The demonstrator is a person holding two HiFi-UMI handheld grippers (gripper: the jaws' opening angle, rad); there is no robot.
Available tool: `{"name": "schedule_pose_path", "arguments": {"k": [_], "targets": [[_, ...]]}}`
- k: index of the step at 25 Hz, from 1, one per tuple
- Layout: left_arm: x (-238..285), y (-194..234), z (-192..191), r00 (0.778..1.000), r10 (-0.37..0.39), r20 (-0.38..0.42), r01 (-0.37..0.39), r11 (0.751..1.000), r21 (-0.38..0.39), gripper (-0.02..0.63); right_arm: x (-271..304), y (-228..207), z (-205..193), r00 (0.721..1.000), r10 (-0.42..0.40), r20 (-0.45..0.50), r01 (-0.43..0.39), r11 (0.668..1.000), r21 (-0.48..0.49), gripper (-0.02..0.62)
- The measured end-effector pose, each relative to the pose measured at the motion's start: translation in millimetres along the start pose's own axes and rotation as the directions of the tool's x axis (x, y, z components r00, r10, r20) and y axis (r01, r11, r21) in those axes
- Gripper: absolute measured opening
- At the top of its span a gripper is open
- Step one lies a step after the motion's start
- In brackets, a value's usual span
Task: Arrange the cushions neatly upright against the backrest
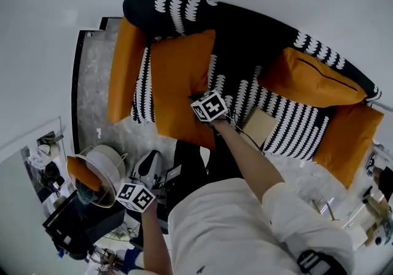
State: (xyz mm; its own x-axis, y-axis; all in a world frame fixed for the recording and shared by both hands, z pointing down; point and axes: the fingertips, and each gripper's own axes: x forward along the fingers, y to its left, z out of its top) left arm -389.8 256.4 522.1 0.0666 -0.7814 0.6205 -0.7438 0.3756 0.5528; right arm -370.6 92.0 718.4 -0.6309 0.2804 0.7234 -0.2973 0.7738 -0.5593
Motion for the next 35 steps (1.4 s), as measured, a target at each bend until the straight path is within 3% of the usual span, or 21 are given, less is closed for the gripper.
{"name": "schedule_pose_path", "arguments": {"k": [8, 13, 19, 27, 35], "targets": [[9, -32, 30, 0.996, -0.063, 0.069, 0.054, 0.991, 0.122, 0.052, -46, -3, 24, 0.998, -0.043, 0.036, 0.045, 0.996, -0.072, 0.014], [19, -42, 36, 0.992, -0.12, 0.04, 0.112, 0.98, 0.164, 0.052, -67, 10, 39, 0.996, -0.089, 0.017, 0.09, 0.962, -0.258, 0.012], [45, -59, 48, 0.976, -0.219, -0.001, 0.215, 0.956, 0.198, 0.052, -85, 12, 51, 0.988, -0.148, -0.031, 0.118, 0.882, -0.456, 0.012], [78, -66, 85, 0.944, -0.322, -0.069, 0.328, 0.904, 0.272, 0.052, -104, 7, 87, 0.973, -0.228, -0.037, 0.159, 0.778, -0.608, 0.012], [92, -34, 117, 0.926, -0.356, -0.124, 0.377, 0.886, 0.27, 0.051, -85, 16, 127, 0.967, -0.248, -0.065, 0.103, 0.608, -0.787, 0.012]]}}
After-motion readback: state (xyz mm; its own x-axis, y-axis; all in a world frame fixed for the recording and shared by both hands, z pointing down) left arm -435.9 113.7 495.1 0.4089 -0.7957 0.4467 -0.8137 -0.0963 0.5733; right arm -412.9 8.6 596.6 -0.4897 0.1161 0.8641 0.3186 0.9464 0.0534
